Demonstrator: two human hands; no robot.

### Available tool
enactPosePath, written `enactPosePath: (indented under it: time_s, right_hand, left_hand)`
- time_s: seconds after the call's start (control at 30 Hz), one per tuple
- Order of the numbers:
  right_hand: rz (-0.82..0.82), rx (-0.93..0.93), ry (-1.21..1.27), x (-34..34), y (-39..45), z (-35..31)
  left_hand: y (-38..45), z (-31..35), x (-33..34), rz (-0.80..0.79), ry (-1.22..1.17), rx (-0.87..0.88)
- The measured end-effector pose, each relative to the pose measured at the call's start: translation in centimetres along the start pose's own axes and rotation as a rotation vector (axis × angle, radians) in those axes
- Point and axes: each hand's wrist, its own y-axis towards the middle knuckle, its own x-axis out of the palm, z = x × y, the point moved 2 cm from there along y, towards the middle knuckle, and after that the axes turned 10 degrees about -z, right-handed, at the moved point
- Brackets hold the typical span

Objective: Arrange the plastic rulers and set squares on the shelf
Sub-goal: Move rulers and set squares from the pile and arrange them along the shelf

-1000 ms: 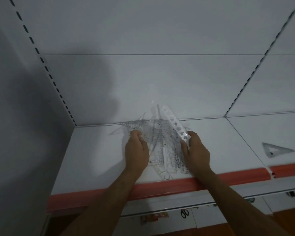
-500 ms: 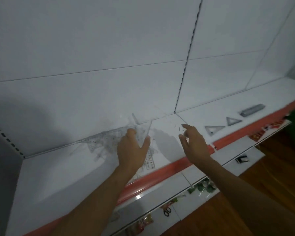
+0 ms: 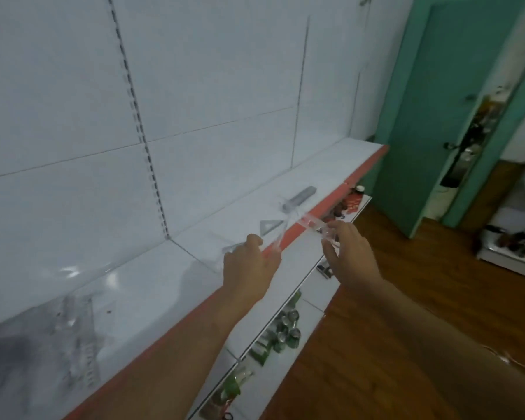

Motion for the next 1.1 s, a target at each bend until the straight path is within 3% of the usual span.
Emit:
enactPosePath:
  time_s: [0.43,0.87,1.1]
  right_hand:
    - [0.020,0.160,-0.151,-7.1,3.7,16.8]
    - [0.048,0.243,-0.271,-10.4,15.2,26.5]
    - [0.067,0.302,-0.295,-11.8,19.3,32.5]
  left_hand:
    - [9.2,12.9,11.6,-0.140,-0.106,0.081]
    - [25.1,19.4,20.2,-0.261,-0.181,0.159]
    - [31.6,23.2,24.2,-0.300,-0.101,0.218]
